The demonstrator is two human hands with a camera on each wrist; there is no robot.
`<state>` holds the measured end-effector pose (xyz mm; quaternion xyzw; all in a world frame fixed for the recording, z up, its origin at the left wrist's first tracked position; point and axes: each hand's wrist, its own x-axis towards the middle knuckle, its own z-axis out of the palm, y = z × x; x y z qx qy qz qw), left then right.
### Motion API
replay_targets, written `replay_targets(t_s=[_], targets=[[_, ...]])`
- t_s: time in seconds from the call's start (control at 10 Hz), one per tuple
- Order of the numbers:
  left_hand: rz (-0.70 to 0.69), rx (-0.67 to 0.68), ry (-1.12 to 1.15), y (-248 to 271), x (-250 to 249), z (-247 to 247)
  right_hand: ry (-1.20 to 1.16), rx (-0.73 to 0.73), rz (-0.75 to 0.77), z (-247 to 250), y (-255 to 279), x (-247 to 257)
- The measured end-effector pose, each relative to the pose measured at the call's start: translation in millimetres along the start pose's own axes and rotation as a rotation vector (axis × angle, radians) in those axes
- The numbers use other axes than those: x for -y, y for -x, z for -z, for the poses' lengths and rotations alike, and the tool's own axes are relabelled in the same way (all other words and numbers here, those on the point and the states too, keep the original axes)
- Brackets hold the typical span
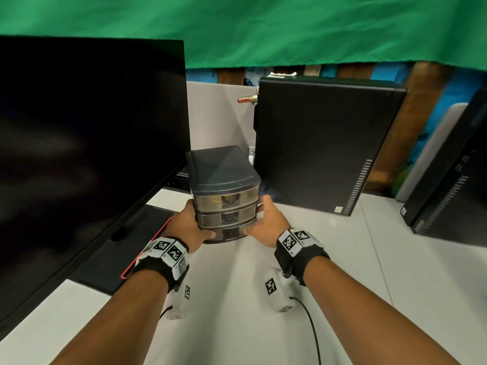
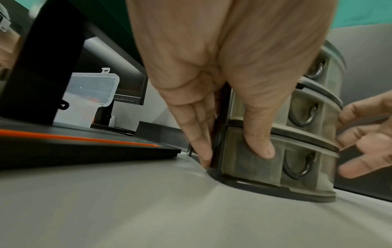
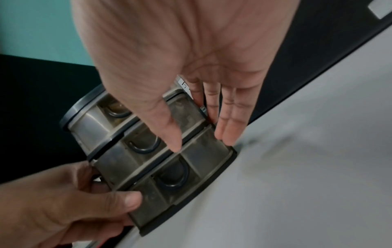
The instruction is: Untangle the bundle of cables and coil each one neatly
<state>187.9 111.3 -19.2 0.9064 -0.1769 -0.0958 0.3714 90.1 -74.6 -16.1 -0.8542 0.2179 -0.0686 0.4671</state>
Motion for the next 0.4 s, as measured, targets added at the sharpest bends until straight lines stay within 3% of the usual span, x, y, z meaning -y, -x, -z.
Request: replay_targets(t_s=[0.2, 0.4], targets=[[0.069, -0.048, 0.064, 17, 2, -4, -0.032, 0.048, -0.011, -2, 30, 1], [0.192, 0.006, 0.137, 33, 11, -21, 0.156, 0.119, -0.017, 6, 74, -7]])
